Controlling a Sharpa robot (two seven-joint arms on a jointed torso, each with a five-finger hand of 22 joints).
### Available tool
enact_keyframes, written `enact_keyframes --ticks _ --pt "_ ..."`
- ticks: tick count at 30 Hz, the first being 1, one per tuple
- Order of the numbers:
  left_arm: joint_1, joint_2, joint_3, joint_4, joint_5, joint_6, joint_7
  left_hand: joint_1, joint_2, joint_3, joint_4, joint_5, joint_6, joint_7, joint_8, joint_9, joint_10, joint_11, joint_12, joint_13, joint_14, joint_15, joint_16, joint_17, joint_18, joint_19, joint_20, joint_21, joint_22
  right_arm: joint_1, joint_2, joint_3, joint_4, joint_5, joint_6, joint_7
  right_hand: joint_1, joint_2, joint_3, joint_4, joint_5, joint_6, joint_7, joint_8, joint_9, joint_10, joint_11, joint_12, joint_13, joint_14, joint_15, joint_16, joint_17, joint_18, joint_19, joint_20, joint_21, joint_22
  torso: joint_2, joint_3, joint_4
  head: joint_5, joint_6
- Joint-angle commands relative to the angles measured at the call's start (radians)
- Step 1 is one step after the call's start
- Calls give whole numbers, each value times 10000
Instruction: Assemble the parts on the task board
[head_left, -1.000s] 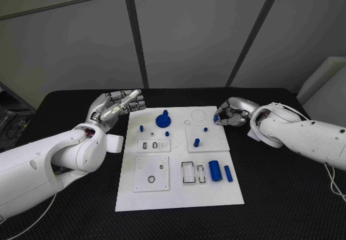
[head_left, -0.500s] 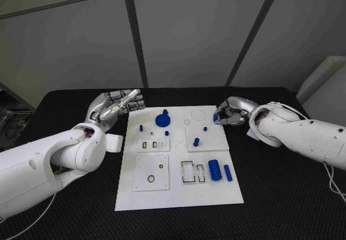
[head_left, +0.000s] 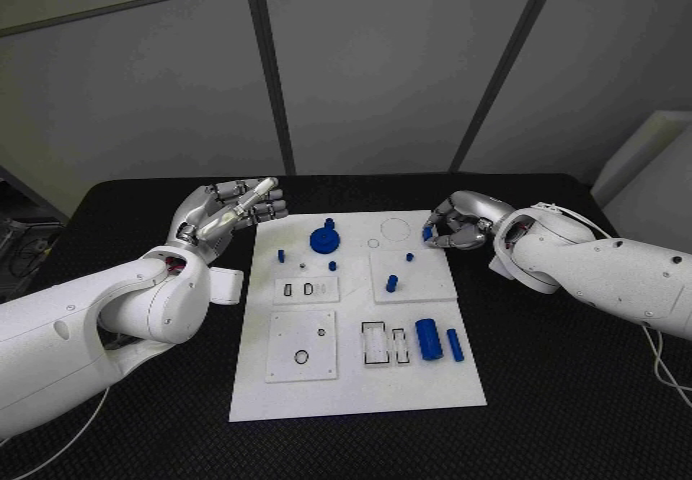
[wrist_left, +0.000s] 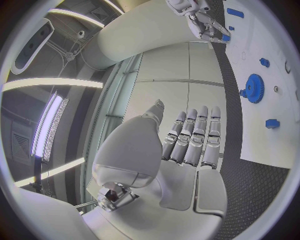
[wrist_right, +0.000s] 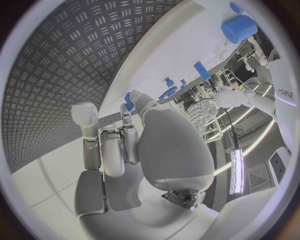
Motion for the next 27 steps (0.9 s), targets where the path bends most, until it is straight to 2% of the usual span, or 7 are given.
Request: enact_keyframes --ticks 1,8,10,14,18,24,27 --pt "15 -13 7 26 32 -7 95 3 96 16 -69 13 -47 605 -46 -10 5 42 -39 -9 -30 3 -39 0 -170 -28 -26 -21 -9 15 -24 6 119 178 -466 -94 13 96 51 1 18 101 -33 30 19 27 -82 39 1007 887 -78 67 2034 -67 81 9 68 37 -7 -2 5 5 1" --pt "15 -50 7 46 34 16 65 8 97 19 -75 13 -47 605 -48 -10 5 42 -40 -9 -29 3 -40 1 -169 -26 -26 -20 -9 20 -173 10 455 249 -675 -559 -165 46 12 66 -174 121 -44 -15 47 47 -91 50 1024 895 -91 82 2065 -78 111 -13 102 83 -19 -16 -4 27 29" --pt "16 -63 7 53 35 22 56 8 97 19 -75 13 -47 605 -48 -10 5 42 -40 -9 -29 3 -40 1 -169 -26 -26 -20 -9 24 -208 12 614 258 -705 -726 -224 29 -6 91 -215 125 -46 -31 55 55 -93 55 1031 896 -93 85 2071 -82 123 -16 116 105 -13 -5 -8 37 39" --pt "16 -78 7 62 40 33 45 9 97 20 -77 13 -48 605 -49 -10 6 42 -40 -9 -29 3 -41 0 -169 -25 -25 -20 -9 31 -230 15 1013 264 -722 -1033 -261 2 -25 102 -234 124 -47 -44 60 62 -94 61 1039 901 -94 94 2091 -88 138 -18 135 139 -11 -22 2 191 62" --pt "17 -80 7 60 64 37 31 9 97 20 -77 13 -49 605 -50 -10 6 42 -40 -9 -29 3 -41 0 -169 -25 -25 -20 -9 40 -148 19 1486 178 -805 -1172 -203 -19 2 42 -223 136 -63 -61 73 70 -108 67 1049 908 -103 111 2125 -96 162 -26 165 191 1 -7 23 324 46" --pt "19 -74 7 68 76 43 15 9 97 20 -77 13 -49 605 -50 -10 6 42 -40 -9 -29 3 -41 0 -169 -25 -25 -20 -9 101 287 28 2195 -151 -825 -1267 -201 -31 5 30 -210 142 -60 -70 79 82 -108 80 1066 915 -106 125 2156 -104 182 -29 193 240 4 -20 49 459 97" --pt "19 -71 7 60 78 42 9 9 97 20 -77 13 -49 605 -50 -10 6 42 -40 -9 -29 3 -41 0 -169 -25 -25 -20 -9 117 553 32 2395 -288 -804 -1290 -205 -35 3 30 -212 143 -60 -72 80 87 -108 86 1074 919 -106 133 2173 -109 193 -29 208 266 0 -14 29 582 103"
